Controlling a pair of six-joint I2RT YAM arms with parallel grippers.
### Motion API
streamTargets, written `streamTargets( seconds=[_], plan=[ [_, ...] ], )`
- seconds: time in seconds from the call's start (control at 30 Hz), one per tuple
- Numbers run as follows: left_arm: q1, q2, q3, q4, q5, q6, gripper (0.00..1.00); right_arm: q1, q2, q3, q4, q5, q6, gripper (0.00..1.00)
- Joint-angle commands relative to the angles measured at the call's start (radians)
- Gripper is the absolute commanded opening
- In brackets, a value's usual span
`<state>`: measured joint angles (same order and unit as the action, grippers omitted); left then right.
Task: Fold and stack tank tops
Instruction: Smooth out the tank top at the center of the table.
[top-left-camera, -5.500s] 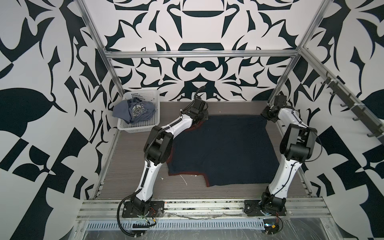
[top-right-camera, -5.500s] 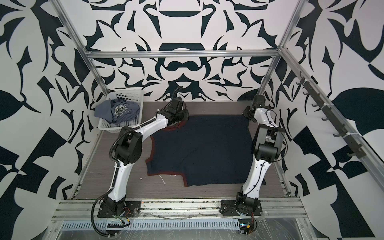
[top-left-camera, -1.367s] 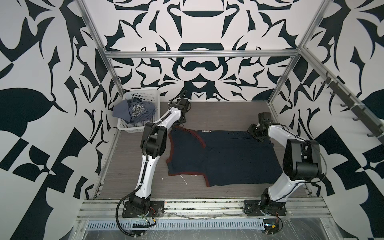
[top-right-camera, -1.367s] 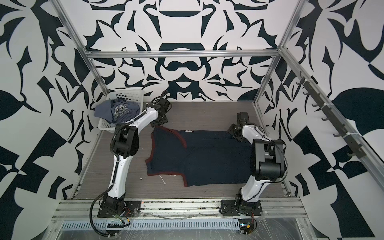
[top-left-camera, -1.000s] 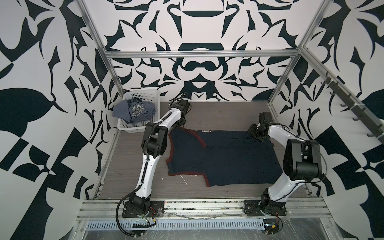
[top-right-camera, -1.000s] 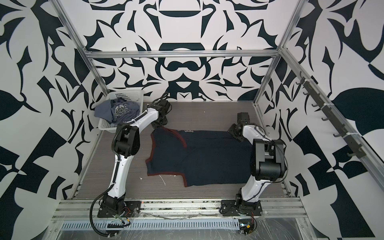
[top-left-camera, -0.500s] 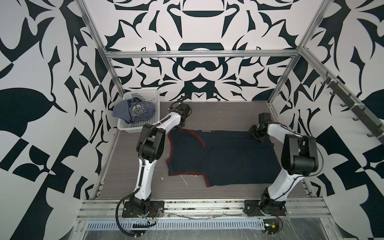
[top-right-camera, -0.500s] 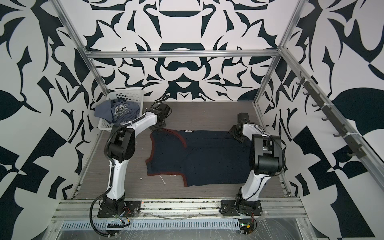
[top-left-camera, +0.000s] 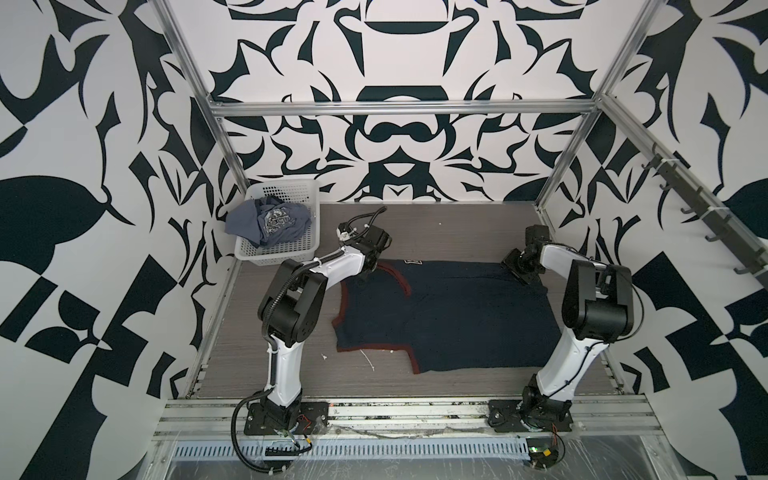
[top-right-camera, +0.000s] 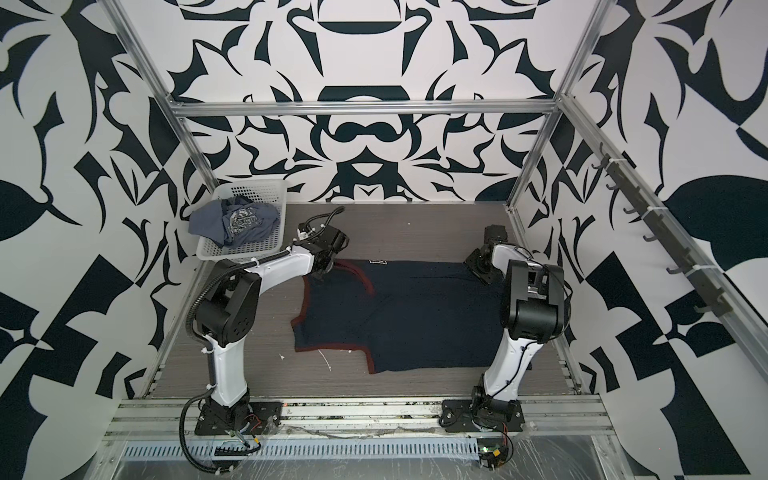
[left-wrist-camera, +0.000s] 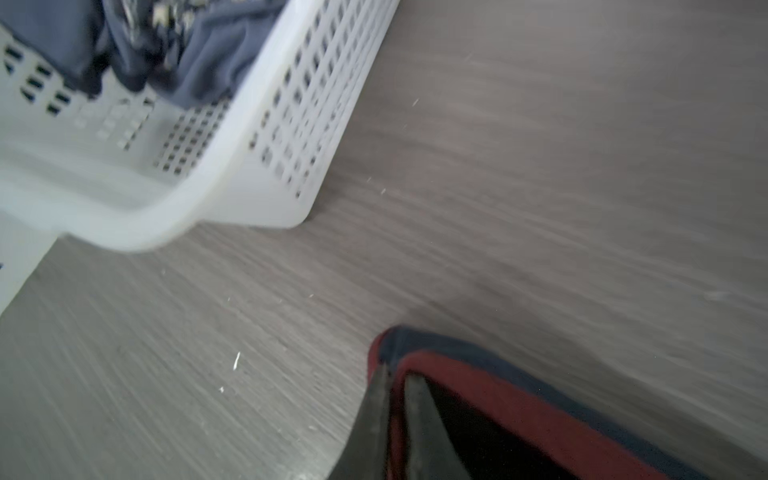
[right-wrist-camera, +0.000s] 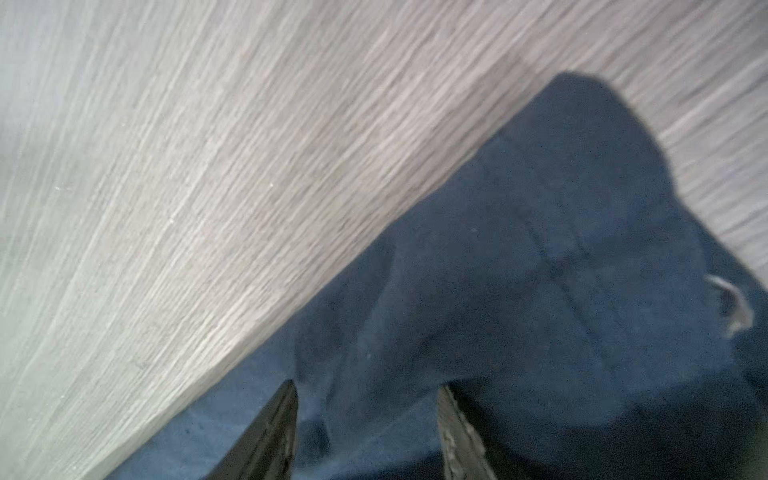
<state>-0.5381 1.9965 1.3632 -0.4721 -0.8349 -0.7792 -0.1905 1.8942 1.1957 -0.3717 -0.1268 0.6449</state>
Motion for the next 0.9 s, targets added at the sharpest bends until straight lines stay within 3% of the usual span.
streamTargets(
  seconds=[0.0, 0.2, 0.33, 0.53, 0.7, 0.87],
  plan=[
    [0.015, -0.003, -0.045, 0.024, -0.015, -0.08, 0.13, -0.041, 0.041, -0.051, -0.048, 0.043, 0.029, 0.59],
    [0.016, -0.033, -0.132, 0.049, 0.06, -0.137, 0.19, -0.053, 0.056, -0.053, -0.046, 0.042, 0.033, 0.59],
    [0.018, -0.082, -0.189, 0.064, 0.143, -0.175, 0.37, -0.053, 0.042, -0.053, -0.051, 0.053, 0.032, 0.59],
    [0.031, -0.201, -0.233, 0.023, 0.19, -0.23, 0.41, -0.051, -0.031, -0.051, -0.08, 0.082, 0.021, 0.59],
    [0.006, -0.298, -0.169, -0.02, 0.133, -0.184, 0.51, 0.0, -0.143, -0.043, -0.095, 0.135, -0.015, 0.59],
    [-0.002, -0.233, -0.077, 0.002, 0.27, -0.125, 0.53, 0.057, -0.146, 0.013, -0.125, 0.134, -0.039, 0.59]
  ],
)
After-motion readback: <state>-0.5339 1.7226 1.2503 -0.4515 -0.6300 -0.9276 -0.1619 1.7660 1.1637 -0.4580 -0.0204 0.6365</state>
